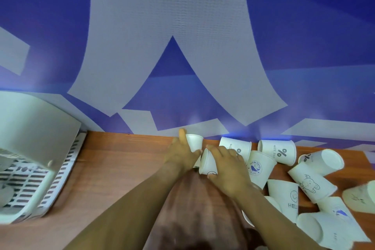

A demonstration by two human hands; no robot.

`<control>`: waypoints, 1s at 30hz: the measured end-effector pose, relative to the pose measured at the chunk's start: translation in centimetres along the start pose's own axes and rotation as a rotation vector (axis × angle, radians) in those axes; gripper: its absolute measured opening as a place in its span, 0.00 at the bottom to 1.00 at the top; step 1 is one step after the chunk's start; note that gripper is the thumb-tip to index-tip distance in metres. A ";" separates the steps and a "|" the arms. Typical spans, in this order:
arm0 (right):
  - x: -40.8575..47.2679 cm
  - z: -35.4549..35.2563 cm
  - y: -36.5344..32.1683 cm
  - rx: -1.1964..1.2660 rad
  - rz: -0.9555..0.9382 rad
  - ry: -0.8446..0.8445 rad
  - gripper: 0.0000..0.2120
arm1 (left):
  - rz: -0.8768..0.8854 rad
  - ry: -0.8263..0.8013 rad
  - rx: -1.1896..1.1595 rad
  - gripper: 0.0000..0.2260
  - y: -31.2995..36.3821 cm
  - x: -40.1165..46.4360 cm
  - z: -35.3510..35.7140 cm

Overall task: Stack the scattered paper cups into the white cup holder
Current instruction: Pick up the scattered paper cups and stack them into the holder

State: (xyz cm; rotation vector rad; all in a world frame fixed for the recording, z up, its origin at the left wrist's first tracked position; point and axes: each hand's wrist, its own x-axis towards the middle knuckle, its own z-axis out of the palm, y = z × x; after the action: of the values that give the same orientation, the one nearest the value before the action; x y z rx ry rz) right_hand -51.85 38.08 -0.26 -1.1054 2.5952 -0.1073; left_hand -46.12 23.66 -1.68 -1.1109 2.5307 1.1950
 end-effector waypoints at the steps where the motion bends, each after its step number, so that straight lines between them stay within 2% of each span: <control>1: 0.0 0.0 0.0 0.005 -0.001 -0.003 0.33 | 0.001 -0.001 -0.017 0.33 0.0 -0.1 0.0; 7: -1.7 -1.0 -0.7 0.050 -0.019 -0.036 0.34 | -0.011 0.027 -0.165 0.41 -0.2 -2.1 -1.9; 11: -3.8 -2.8 -1.8 0.070 -0.029 -0.014 0.36 | -0.016 0.069 -0.071 0.45 -0.6 -5.0 -4.6; 14: -5.5 -4.9 -3.2 0.110 -0.025 0.035 0.40 | 0.003 0.076 0.028 0.41 -1.2 -7.7 -7.3; 17: -7.3 -7.0 -5.3 0.156 -0.020 0.058 0.43 | 0.080 0.171 0.055 0.34 -1.8 -11.2 -10.2; 22: -10.2 -8.3 -9.1 0.199 -0.036 0.088 0.42 | 0.118 0.340 0.049 0.34 -3.3 -16.6 -14.7; 26: -12.1 -8.1 -12.0 0.246 -0.029 0.123 0.38 | 0.101 0.346 0.053 0.31 -5.0 -20.1 -16.5; 30: -13.9 -8.3 -14.3 0.306 -0.024 0.166 0.37 | 0.131 0.311 0.056 0.33 -6.1 -22.6 -17.7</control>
State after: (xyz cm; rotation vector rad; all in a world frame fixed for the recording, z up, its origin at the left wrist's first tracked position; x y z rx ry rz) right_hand -35.59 37.60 13.92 -1.0527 2.5912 -0.6046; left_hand -22.50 21.32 15.66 -1.2190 2.8884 1.0421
